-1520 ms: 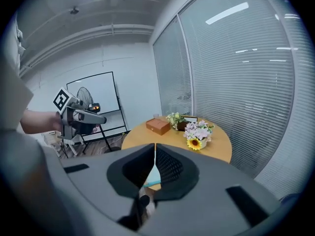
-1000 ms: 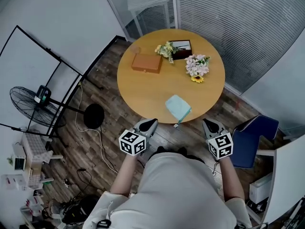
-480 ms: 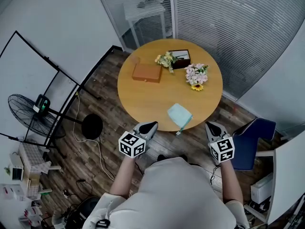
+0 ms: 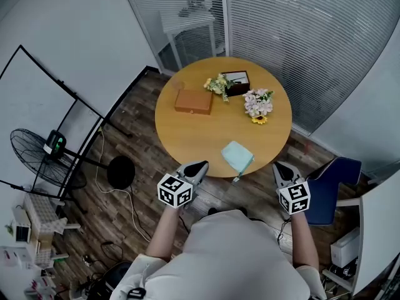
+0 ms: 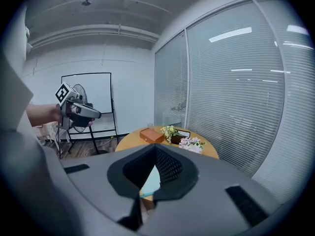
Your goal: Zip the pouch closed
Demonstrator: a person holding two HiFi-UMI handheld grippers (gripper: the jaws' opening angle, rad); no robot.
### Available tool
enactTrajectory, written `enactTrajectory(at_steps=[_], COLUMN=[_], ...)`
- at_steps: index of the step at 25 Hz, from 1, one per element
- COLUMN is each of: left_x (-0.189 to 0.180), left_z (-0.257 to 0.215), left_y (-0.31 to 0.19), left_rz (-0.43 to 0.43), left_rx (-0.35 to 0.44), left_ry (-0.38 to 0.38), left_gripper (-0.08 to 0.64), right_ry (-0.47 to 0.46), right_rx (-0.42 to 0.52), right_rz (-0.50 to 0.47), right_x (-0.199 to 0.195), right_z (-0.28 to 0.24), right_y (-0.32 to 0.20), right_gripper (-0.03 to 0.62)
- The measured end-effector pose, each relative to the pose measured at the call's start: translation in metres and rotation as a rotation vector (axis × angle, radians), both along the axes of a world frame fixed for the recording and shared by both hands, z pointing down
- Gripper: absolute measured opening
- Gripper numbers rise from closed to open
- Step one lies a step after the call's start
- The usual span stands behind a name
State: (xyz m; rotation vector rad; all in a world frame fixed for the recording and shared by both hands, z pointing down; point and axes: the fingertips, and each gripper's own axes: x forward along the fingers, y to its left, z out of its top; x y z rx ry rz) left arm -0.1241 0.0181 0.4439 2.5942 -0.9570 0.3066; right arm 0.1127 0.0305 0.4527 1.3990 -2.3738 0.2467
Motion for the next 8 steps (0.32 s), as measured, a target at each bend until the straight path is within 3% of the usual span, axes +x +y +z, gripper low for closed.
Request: enactTrajectory(at_steps=[8], left_x=[0.0026], left_z=[-0.0035], left_y=[-0.0012], left_rz=[0.008], left_rx=[0.005], left_ry=[0.002], left_gripper=[0.02], right_ry=[-0.009], right_rx=[0.011], right_rz=[0.0], right_x=[-0.0037], right_z=[-0.0039], right_y=[-0.0051], right_gripper=[0.003])
